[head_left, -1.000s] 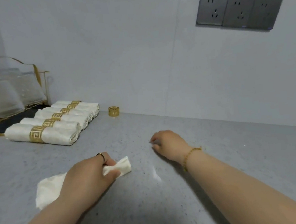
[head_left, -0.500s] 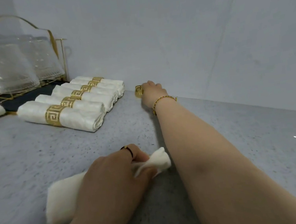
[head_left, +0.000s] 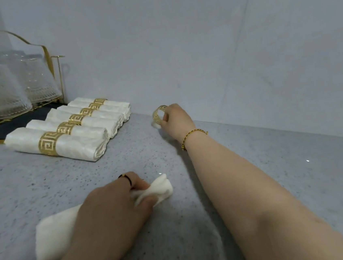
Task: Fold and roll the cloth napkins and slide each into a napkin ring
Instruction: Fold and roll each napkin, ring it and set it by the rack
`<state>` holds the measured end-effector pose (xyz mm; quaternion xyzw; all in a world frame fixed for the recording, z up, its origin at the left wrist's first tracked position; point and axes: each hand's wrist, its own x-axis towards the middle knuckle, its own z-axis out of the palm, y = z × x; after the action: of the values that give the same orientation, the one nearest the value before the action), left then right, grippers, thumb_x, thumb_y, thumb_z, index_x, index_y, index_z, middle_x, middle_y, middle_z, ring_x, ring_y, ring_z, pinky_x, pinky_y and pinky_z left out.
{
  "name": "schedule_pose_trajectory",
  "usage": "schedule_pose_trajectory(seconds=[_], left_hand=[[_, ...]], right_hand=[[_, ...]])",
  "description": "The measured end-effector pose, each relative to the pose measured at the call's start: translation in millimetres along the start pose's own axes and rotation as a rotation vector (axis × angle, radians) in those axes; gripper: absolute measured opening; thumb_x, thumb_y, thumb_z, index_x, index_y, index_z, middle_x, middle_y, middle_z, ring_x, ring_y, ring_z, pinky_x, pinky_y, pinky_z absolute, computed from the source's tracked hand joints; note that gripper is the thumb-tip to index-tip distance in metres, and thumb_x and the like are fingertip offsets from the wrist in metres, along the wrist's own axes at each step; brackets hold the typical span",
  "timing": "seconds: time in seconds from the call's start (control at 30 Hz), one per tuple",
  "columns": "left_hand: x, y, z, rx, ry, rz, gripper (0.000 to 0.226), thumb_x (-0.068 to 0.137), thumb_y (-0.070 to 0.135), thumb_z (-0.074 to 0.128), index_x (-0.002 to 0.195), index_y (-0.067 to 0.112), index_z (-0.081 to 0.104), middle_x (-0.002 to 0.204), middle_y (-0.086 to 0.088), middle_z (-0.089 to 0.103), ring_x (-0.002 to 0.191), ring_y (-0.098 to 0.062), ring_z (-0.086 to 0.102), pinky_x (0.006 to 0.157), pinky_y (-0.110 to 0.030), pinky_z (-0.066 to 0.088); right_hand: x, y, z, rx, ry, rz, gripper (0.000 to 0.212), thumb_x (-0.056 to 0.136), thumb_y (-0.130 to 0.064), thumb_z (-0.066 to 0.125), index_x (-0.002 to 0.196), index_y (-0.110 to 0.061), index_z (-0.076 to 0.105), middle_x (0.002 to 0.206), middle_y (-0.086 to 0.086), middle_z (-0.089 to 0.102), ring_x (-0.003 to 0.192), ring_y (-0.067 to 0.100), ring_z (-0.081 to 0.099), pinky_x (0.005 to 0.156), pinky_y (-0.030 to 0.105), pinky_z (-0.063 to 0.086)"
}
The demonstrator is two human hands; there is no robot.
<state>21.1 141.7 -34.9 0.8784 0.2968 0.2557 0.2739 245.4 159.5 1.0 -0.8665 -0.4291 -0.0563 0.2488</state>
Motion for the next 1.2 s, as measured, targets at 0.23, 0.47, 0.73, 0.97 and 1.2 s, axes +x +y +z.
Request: schedule_pose_trajectory(seconds=[0.23,0.47,0.73,0.97,1.2], left_hand=[[-5.6,4.4,-3.1,0.007,0.008,-0.060,0.014,0.082,0.038,0.059,0.073,0.038,0.048,0.074,0.017,0.054,0.070,-0.003,0.049,0.056,-0.019,0.034],[-28.7,37.7,-10.4,0.311,0.122,0.003,0.017,0.088,0.038,0.053,0.101,0.027,0.057,0.099,-0.003,0.067,0.091,-0.023,0.058,0.061,-0.028,0.027],[-64.8,100.4,22.3,0.045,0.047,-0.069,0.011,0.081,0.036,0.061,0.082,0.027,0.055,0.085,0.005,0.058,0.087,-0.020,0.056,0.065,-0.025,0.032],[-89.2,125.6,47.1,-0.465,-0.014,0.033,0.024,0.071,0.012,0.076,0.064,0.026,0.059,0.065,0.014,0.062,0.064,-0.003,0.056,0.055,-0.007,0.039],[-92.6,126.1,41.3,-0.695,-0.302,0.046,0.019,0.052,0.007,0.084,0.054,0.020,0.069,0.057,0.005,0.069,0.051,-0.001,0.060,0.052,-0.010,0.046]], right_hand=[[-134.6,15.1,-69.4,0.399,0.120,0.074,0.023,0.082,-0.005,0.061,0.063,-0.014,0.051,0.105,0.006,0.051,0.101,0.018,0.051,0.077,0.013,0.032],[-278.2,33.0,-124.7,0.889,0.077,0.406,0.034,0.080,-0.003,0.066,0.096,-0.022,0.043,0.095,-0.002,0.052,0.084,0.017,0.056,0.074,0.025,0.048],[-332.0,50.7,-126.1,1.167,0.152,0.457,0.042,0.077,0.008,0.063,0.107,-0.017,0.046,0.100,0.001,0.058,0.077,0.011,0.060,0.076,0.022,0.050],[-331.1,59.5,-127.8,1.188,0.158,0.414,0.035,0.077,0.001,0.066,0.100,-0.022,0.051,0.102,0.000,0.060,0.090,0.014,0.061,0.082,0.024,0.050],[-336.6,54.4,-131.5,1.223,0.057,0.261,0.038,0.080,0.002,0.063,0.109,-0.018,0.049,0.077,-0.012,0.068,0.068,-0.009,0.064,0.063,0.006,0.049]])
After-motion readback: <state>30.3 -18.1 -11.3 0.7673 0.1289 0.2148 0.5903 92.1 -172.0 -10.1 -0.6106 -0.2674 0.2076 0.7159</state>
